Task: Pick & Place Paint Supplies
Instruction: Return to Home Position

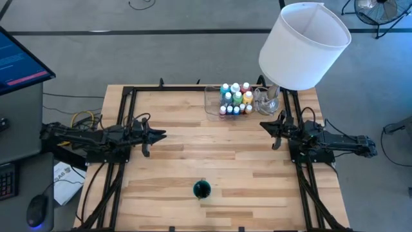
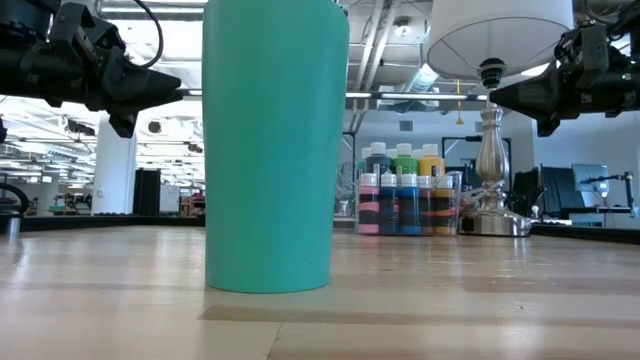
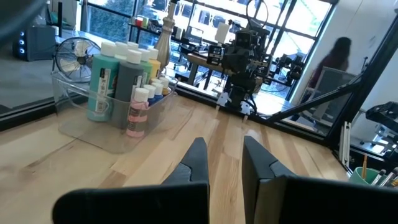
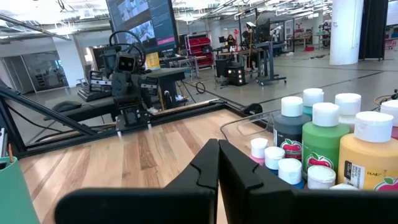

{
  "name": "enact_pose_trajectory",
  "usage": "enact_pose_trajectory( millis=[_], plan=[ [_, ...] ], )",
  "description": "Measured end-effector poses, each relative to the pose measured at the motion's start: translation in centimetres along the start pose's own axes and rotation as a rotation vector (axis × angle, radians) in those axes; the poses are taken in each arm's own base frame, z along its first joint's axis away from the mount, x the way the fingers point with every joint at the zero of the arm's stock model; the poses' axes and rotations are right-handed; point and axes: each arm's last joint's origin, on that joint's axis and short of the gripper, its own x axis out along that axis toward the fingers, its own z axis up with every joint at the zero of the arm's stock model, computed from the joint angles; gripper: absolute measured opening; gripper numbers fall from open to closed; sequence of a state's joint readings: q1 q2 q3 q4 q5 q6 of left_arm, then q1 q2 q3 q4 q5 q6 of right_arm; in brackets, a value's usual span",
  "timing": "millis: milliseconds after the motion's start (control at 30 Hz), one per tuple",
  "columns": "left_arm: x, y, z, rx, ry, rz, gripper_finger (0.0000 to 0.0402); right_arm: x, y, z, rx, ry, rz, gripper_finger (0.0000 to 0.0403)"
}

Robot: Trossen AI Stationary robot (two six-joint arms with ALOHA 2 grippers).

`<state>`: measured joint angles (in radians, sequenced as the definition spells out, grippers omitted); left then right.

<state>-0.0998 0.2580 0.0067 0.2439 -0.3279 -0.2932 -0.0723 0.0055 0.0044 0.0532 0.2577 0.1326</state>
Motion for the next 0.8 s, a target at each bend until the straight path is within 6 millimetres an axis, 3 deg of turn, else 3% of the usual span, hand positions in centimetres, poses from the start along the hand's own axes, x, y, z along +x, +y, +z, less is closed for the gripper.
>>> enact_pose_trajectory(
  millis=[800],
  plan=[
    [0.0,-0.02,0.1,-0.004,-0.01,-0.002,0.0,0.0,0.0,0.01,0.0,0.0,0.0,0.0]
  ],
)
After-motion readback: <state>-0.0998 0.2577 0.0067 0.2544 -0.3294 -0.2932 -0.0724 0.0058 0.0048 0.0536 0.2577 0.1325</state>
